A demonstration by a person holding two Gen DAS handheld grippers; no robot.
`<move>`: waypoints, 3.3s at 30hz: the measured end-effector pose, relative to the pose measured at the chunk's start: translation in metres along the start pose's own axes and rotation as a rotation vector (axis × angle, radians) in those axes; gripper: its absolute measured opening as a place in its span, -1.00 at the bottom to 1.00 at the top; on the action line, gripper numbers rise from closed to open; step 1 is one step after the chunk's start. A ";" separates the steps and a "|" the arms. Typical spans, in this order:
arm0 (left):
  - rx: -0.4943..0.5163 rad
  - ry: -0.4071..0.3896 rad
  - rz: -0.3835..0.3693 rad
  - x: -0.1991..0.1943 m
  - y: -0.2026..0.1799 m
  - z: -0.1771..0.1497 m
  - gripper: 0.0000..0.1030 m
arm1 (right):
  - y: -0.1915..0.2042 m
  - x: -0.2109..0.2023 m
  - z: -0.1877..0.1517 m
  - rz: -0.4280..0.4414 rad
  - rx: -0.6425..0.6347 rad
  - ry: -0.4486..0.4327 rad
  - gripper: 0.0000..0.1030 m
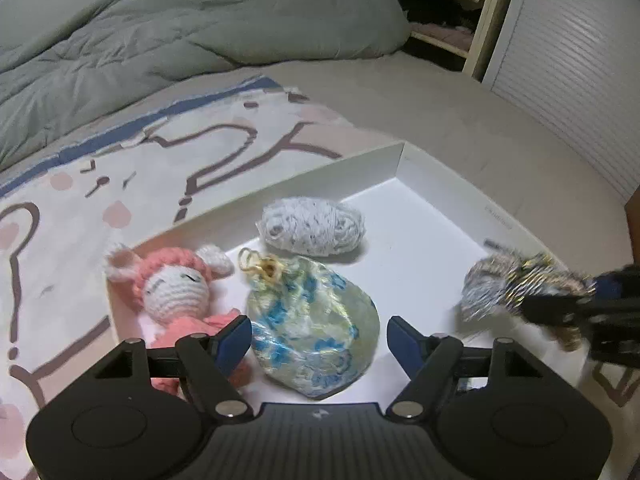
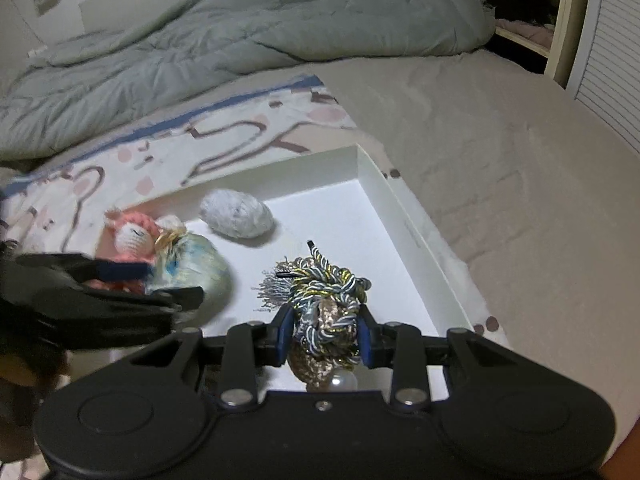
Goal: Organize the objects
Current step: 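Open the left tool to drop the pouch while the right tool releases the cord into the box, then withdraw both tools toward the claw clip and rubber-band bag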
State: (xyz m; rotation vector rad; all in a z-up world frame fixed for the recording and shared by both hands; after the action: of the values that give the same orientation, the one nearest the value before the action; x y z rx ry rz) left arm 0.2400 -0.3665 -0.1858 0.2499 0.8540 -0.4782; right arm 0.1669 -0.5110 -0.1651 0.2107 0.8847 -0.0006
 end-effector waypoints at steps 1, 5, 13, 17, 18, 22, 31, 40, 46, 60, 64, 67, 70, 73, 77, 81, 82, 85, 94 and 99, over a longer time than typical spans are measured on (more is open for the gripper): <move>0.005 -0.002 0.000 -0.004 0.001 0.001 0.46 | -0.002 0.003 -0.002 -0.010 0.000 0.010 -0.35; -0.009 -0.006 -0.015 -0.020 0.007 0.006 0.46 | -0.007 0.015 -0.010 -0.006 0.041 0.043 -0.34; -0.002 -0.011 -0.004 -0.040 0.017 0.007 0.46 | 0.022 0.035 -0.034 0.079 -0.035 0.174 -0.45; -0.001 0.001 -0.012 -0.048 0.019 0.000 0.46 | 0.042 0.035 -0.038 0.155 -0.027 0.215 -0.46; 0.004 0.001 -0.012 -0.050 0.019 -0.001 0.46 | 0.046 0.034 -0.040 0.157 -0.031 0.228 -0.46; 0.003 -0.001 -0.010 -0.059 0.020 -0.004 0.46 | 0.047 0.028 -0.044 0.130 -0.036 0.248 -0.46; -0.022 -0.016 -0.010 -0.077 0.022 -0.001 0.46 | 0.034 0.003 -0.031 0.028 -0.029 0.165 -0.13; -0.066 -0.011 -0.006 -0.089 0.024 -0.011 0.46 | 0.025 -0.028 -0.018 0.009 0.003 0.070 0.04; -0.085 -0.021 0.009 -0.101 0.028 -0.013 0.66 | 0.022 -0.047 -0.012 0.014 0.011 0.014 0.23; -0.092 -0.056 0.075 -0.114 0.046 -0.019 0.99 | 0.021 -0.065 -0.009 0.006 0.005 -0.078 0.99; -0.111 -0.064 0.071 -0.115 0.050 -0.018 0.99 | 0.022 -0.065 -0.010 0.006 -0.013 -0.088 1.00; -0.112 -0.083 0.076 -0.119 0.053 -0.016 0.99 | 0.022 -0.065 -0.010 0.005 -0.021 -0.092 1.00; -0.119 -0.084 0.080 -0.121 0.056 -0.016 0.99 | 0.022 -0.065 -0.011 0.003 -0.025 -0.093 1.00; -0.115 -0.083 0.091 -0.120 0.059 -0.017 0.99 | 0.020 -0.067 -0.010 0.001 -0.018 -0.104 1.00; -0.116 -0.086 0.104 -0.121 0.065 -0.018 0.99 | 0.019 -0.068 -0.008 0.007 -0.005 -0.117 1.00; -0.125 -0.087 0.106 -0.123 0.069 -0.019 0.99 | 0.022 -0.069 -0.006 0.011 -0.014 -0.123 1.00; -0.127 -0.087 0.108 -0.123 0.071 -0.019 0.99 | 0.023 -0.069 -0.006 0.013 -0.014 -0.125 1.00; -0.134 -0.086 0.110 -0.124 0.076 -0.020 0.99 | 0.027 -0.068 -0.003 0.019 -0.012 -0.135 1.00; -0.178 -0.089 0.153 -0.130 0.110 -0.026 0.99 | 0.052 -0.061 0.006 0.052 -0.044 -0.153 1.00; -0.211 -0.094 0.181 -0.136 0.134 -0.030 0.99 | 0.072 -0.053 0.014 0.077 -0.059 -0.164 1.00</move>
State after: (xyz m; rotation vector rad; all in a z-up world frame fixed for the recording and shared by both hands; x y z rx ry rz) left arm 0.2109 -0.1972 -0.0969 0.1079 0.7750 -0.2270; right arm 0.1502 -0.4477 -0.1022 0.1868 0.7116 0.0789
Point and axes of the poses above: each gripper's, at about its wrist camera, not at the fingertips, and x roughly the way its jaws point, y to its left, z to its top, the point moved 8 cm from there along x, roughly the way its jaws point, and after that the axes turned 11 degrees about z, right-handed, at the moved point
